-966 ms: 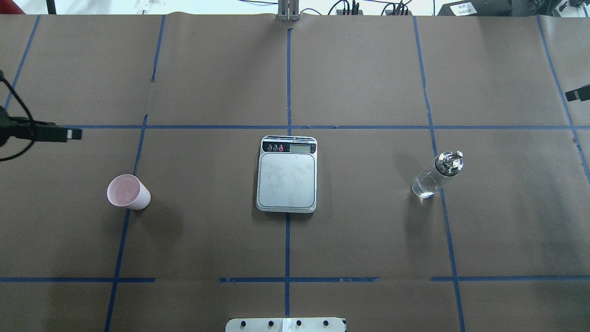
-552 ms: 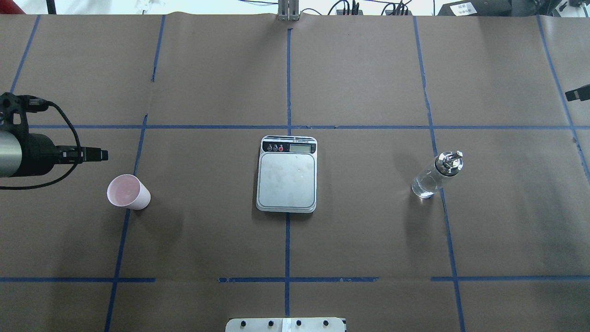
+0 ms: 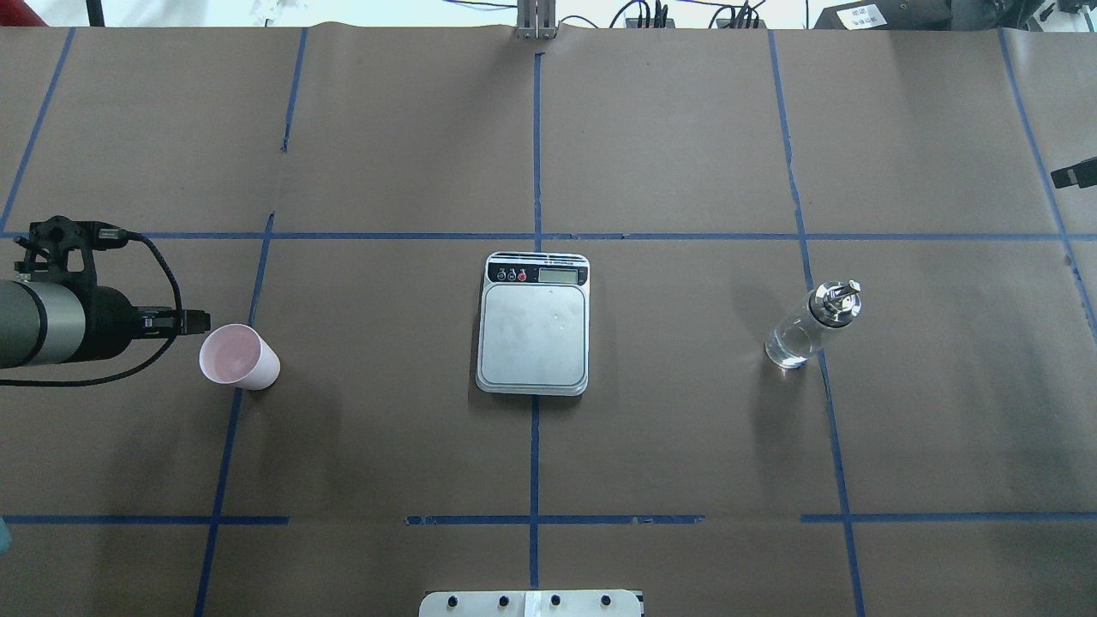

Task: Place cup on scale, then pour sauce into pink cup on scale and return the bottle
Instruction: 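Reach the left gripper to the pink cup and grasp its rim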

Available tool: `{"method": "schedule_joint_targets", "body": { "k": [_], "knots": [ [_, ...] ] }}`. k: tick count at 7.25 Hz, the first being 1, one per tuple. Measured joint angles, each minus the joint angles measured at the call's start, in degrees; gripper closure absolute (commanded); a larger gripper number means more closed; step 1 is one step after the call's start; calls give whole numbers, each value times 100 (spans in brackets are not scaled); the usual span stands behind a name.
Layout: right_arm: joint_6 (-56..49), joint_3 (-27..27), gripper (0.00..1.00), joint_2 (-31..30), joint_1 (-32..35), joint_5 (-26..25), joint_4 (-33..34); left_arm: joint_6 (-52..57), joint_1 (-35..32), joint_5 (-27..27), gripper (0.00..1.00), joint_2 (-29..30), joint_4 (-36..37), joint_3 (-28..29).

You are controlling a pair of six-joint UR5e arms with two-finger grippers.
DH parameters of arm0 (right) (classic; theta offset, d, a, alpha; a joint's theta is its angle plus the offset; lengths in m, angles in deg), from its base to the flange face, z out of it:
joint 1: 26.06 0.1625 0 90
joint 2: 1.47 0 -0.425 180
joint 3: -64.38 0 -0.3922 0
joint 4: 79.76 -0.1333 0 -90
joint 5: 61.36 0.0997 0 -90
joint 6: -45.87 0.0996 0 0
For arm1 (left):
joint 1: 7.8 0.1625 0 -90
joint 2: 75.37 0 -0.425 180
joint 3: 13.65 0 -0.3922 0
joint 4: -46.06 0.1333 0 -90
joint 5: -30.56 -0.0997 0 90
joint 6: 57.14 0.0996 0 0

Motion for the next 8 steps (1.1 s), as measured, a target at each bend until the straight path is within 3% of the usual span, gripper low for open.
{"method": "schedule_joint_targets", "body": {
  "k": [2,3,4,5,8],
  "knots": [
    [0,5,0,0,0,-4,0,1,185,-15,48,0,12,29],
    [0,6,0,0,0,-4,0,6,277,-17,57,-1,13,35],
    [0,6,0,0,0,-6,2,12,367,-17,84,-2,13,38],
    [0,7,0,0,0,-6,3,15,427,-18,100,-5,13,40],
    [0,5,0,0,0,0,0,34,462,-18,100,-18,14,36]
  ]
}}
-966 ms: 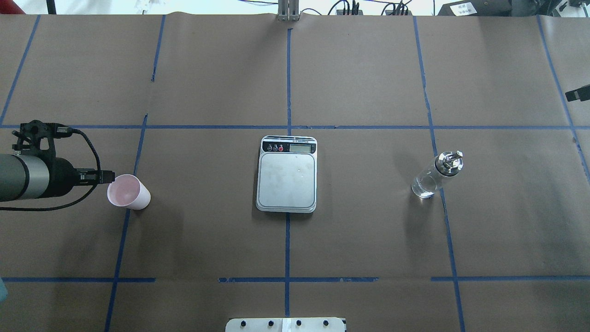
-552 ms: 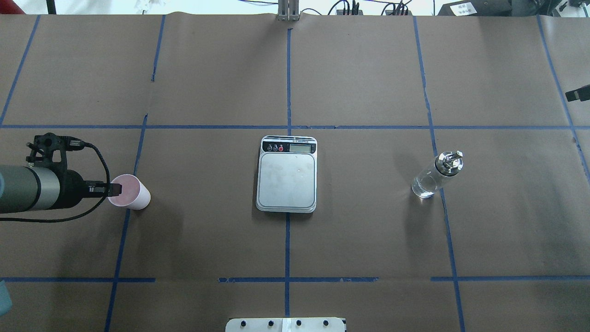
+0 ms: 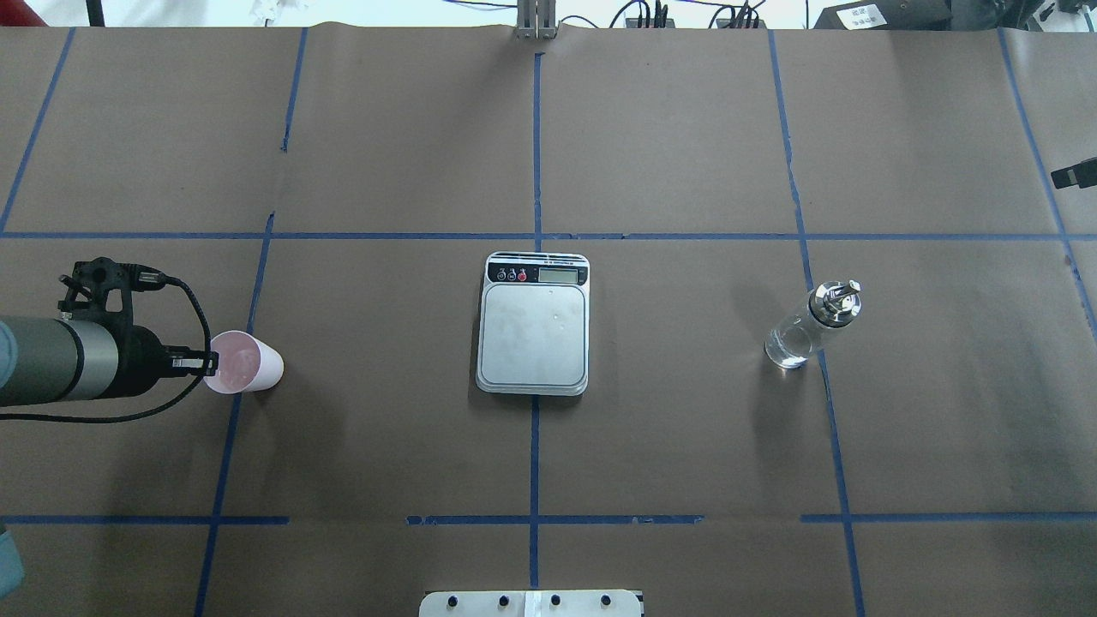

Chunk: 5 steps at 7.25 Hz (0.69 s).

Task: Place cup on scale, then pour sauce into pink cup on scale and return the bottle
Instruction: 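Carry the pink cup with the left gripper onto the scale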

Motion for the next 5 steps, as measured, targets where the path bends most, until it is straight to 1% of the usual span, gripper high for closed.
{"method": "schedule_joint_targets", "body": {
  "k": [2,3,4,5],
  "knots": [
    [0,-4,0,0,0,0,0,33,-9,10,100,30,56,-32],
    [0,-5,0,0,0,0,0,55,-15,21,100,203,287,-49],
    [0,-6,0,0,0,0,0,74,-18,32,100,639,787,-57],
    [0,-5,0,0,0,0,0,83,-20,39,100,1248,1465,-55]
  ]
}}
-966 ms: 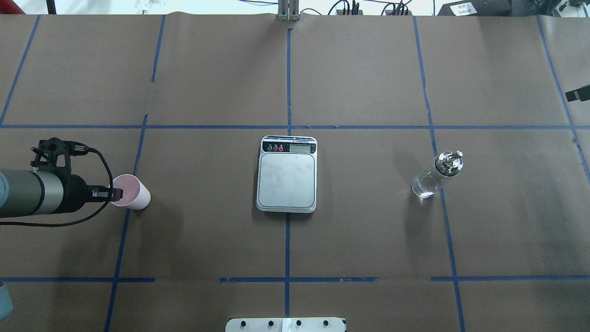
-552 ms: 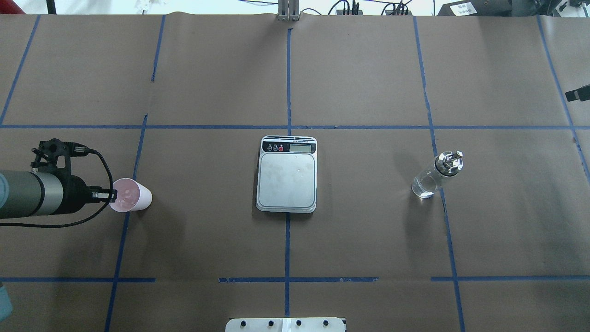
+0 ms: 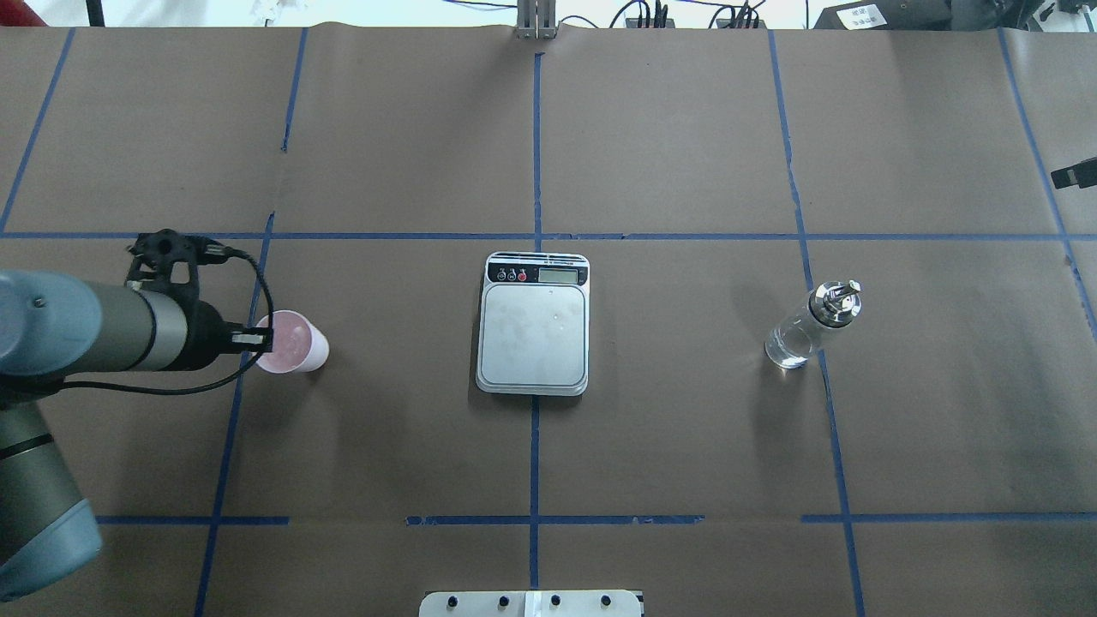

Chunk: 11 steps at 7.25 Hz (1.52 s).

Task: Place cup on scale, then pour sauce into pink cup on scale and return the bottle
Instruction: 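Carry the pink cup with the left gripper onto the scale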

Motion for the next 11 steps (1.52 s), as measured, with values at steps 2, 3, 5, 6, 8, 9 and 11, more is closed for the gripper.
{"method": "schedule_joint_targets", "body": {
  "k": [2,3,5,6,8,9,11],
  "knots": [
    [-4,11,0,0,0,0,0,3,13,20,100,1339,1364,54],
    [-2,14,0,-2,0,0,0,-3,31,47,100,1932,1807,215],
    [0,16,0,-7,0,0,0,-30,63,155,100,2884,2089,871],
    [0,16,0,-8,0,0,0,-46,77,219,100,3222,2109,1187],
    [0,17,0,-9,0,0,0,-55,139,305,100,3518,2109,1494],
    [0,16,0,-9,0,0,0,-56,193,347,100,3597,2106,1605],
    [0,16,0,-9,0,0,0,-37,306,375,100,3681,2098,1732]
  ]
}}
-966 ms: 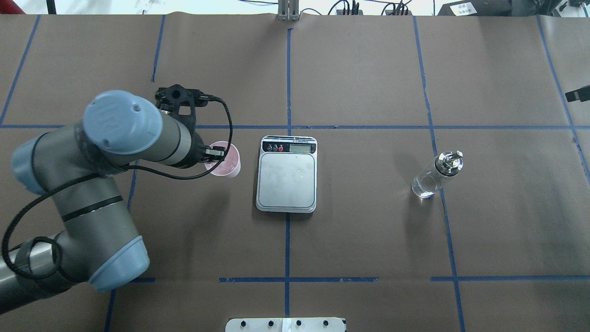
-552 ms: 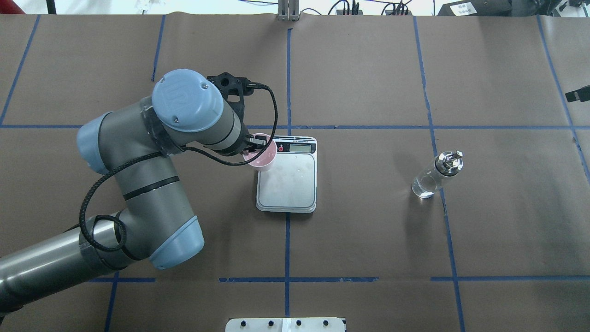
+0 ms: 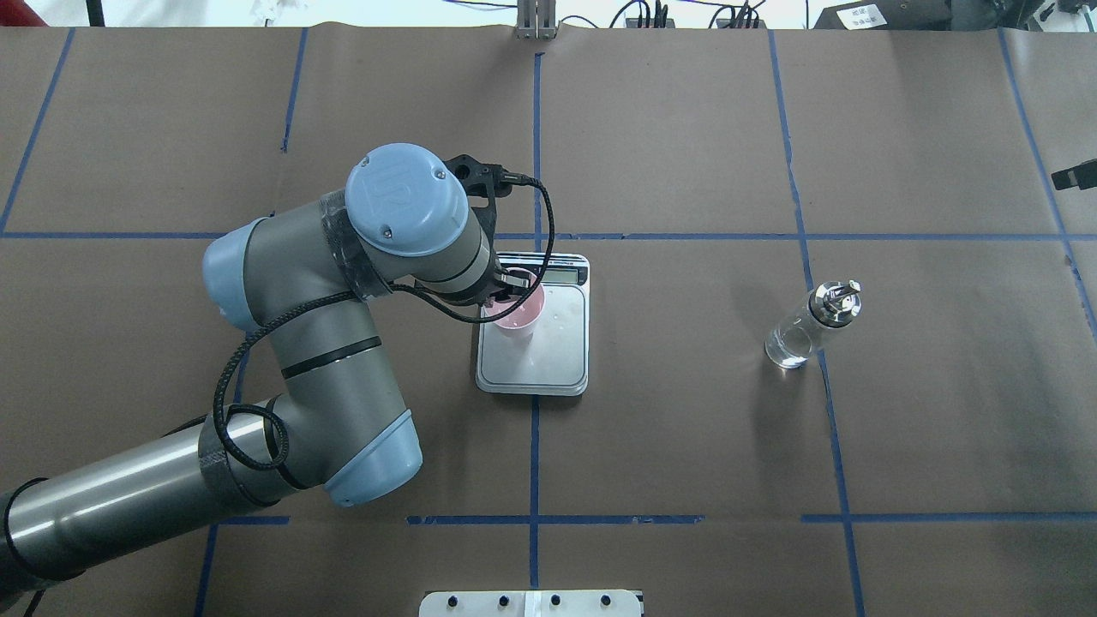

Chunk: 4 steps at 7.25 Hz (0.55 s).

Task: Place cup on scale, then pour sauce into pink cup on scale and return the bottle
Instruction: 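Carry the pink cup with the left gripper onto the scale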

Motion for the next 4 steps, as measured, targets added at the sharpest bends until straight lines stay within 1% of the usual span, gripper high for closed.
{"method": "schedule_joint_targets", "body": {
  "k": [1,2,3,4],
  "knots": [
    [0,0,0,0,0,0,0,9,43,5,88,11,-2,11],
    [0,0,0,0,0,0,0,13,71,14,63,15,-6,16],
    [0,0,0,0,0,0,0,15,82,31,25,13,-9,18],
    [0,0,0,0,0,0,0,15,84,41,9,1,-21,15]
  ]
}}
